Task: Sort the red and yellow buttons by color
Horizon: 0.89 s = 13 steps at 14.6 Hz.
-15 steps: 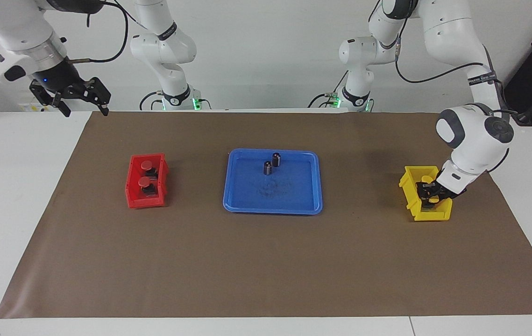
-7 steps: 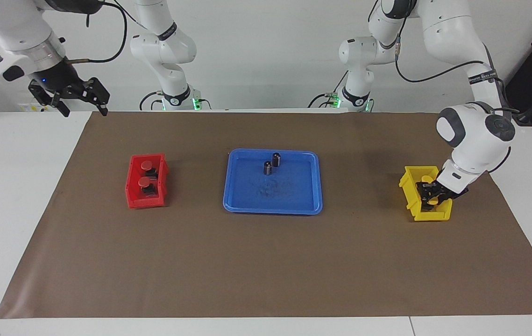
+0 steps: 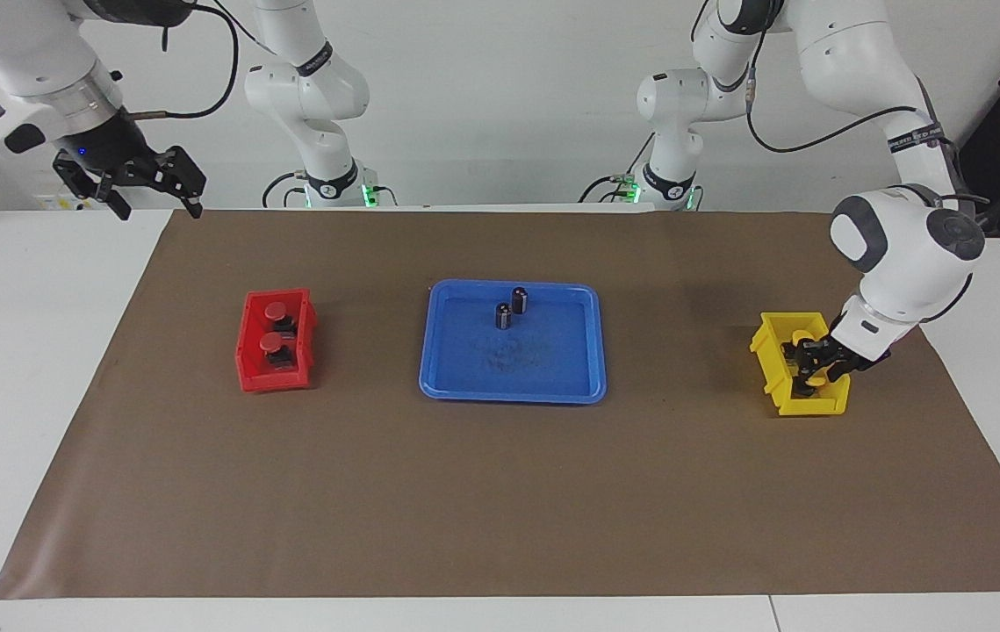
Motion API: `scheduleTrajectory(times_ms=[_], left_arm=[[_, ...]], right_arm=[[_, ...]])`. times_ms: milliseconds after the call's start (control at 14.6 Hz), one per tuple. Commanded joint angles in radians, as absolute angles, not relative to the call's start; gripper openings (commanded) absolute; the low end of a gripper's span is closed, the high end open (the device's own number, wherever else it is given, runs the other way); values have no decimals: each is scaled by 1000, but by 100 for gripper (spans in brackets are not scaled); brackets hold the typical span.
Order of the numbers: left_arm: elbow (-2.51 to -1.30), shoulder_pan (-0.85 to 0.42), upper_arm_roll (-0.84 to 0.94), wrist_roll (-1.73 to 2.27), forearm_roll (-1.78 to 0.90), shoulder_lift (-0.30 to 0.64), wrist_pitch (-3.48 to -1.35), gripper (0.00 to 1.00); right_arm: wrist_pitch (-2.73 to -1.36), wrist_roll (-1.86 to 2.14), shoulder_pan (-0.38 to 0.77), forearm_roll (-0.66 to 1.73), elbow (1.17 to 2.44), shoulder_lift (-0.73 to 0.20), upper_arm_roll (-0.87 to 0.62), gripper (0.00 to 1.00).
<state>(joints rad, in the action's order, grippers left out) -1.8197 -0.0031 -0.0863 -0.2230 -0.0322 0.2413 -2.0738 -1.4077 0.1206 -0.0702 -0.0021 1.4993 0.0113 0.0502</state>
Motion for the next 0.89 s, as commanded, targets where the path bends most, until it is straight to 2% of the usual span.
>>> scheduleTrajectory(times_ms=[0,68,410,614,819], left_arm=[[-1720,3,-86,-229,-29,219,-1944,82],[-1674,-6,-84,-227,-28,215,-1893,100],[-1496,-15,-66,-219,-50,131,-1604,100],[-1491,-20,-40,-193,-54,42,-1533,100],[-1489,-21,-37,-193,-51,23,-1486,100]], right_arm=[[-1402,141,-74,-11,1497,11,54,100],[-1402,141,-74,-11,1497,11,54,100],[-1404,141,-74,-11,1497,9,54,100],[-1404,140,-75,-9,1496,9,54,100],[-1404,140,-74,-9,1496,9,54,100]])
